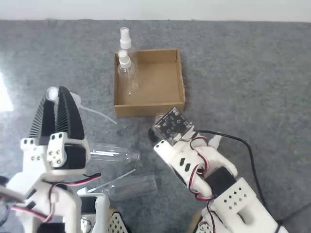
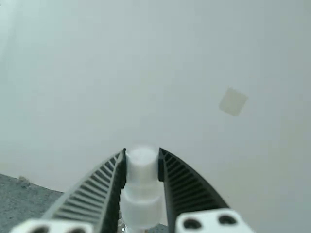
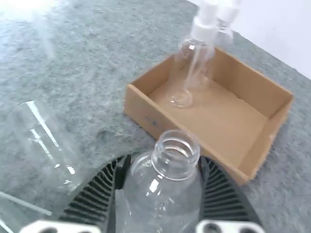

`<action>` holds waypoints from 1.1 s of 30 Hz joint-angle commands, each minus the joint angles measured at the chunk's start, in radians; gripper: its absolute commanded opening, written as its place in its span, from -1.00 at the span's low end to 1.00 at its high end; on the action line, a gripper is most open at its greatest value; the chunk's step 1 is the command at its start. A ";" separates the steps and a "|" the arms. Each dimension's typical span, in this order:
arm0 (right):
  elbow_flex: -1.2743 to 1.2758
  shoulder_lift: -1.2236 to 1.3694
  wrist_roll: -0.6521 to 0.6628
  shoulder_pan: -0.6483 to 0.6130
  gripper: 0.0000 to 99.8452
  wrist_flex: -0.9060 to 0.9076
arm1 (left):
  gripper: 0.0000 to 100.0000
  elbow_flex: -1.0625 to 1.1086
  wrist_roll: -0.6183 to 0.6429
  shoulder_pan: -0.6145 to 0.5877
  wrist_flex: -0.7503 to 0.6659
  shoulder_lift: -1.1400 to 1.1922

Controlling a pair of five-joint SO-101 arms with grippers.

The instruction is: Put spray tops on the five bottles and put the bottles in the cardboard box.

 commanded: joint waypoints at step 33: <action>0.118 -0.030 0.216 -0.171 -0.80 -0.179 | -0.98 0.028 0.005 0.157 -0.032 -0.008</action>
